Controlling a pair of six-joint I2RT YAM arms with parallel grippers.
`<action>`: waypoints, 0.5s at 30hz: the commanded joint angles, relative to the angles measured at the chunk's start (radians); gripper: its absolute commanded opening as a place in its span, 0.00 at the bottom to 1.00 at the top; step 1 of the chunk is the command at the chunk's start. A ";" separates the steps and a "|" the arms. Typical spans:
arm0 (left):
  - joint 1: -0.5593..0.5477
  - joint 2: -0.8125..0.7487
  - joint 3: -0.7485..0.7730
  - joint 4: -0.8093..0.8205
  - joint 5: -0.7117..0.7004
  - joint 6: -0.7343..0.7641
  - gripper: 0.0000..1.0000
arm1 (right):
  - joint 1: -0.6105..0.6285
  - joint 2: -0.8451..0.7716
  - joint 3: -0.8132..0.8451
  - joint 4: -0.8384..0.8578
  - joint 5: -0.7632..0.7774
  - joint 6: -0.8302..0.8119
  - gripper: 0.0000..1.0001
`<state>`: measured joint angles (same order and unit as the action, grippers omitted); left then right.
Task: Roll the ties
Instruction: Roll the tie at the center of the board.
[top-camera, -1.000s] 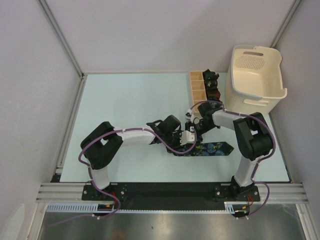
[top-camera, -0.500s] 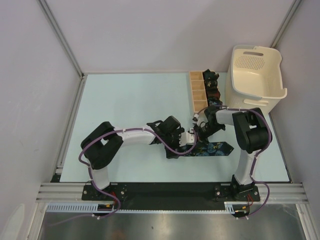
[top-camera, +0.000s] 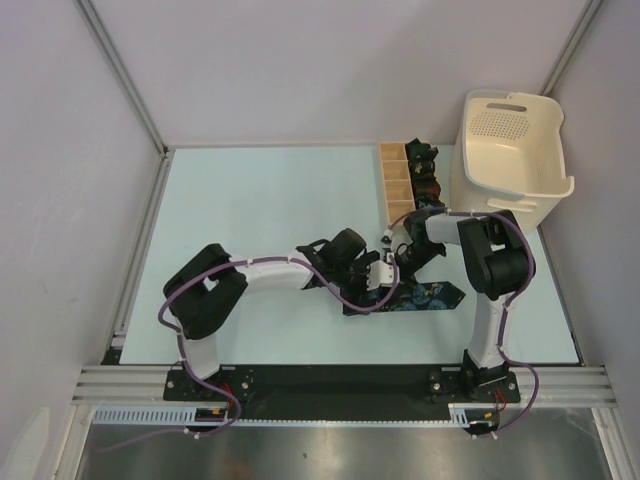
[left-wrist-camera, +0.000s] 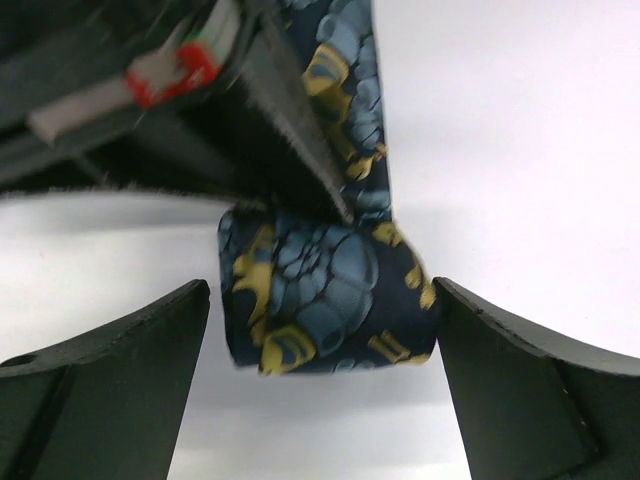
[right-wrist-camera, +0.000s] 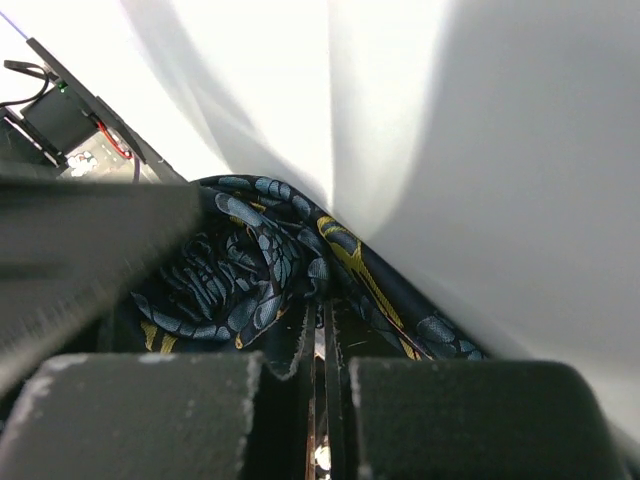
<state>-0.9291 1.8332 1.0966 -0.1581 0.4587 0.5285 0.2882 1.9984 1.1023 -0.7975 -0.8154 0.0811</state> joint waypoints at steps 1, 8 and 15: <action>-0.042 0.004 0.035 0.028 0.023 0.105 0.97 | 0.039 0.068 -0.009 0.090 0.147 0.016 0.00; -0.048 0.069 0.100 -0.125 0.043 0.166 0.71 | 0.043 0.020 -0.021 0.104 0.095 0.037 0.00; -0.037 0.035 0.048 -0.239 0.090 0.246 0.44 | 0.032 -0.044 -0.030 0.153 -0.002 0.074 0.01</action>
<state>-0.9646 1.8927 1.1599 -0.2401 0.4709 0.7136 0.3080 1.9862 1.0874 -0.7586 -0.8368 0.1184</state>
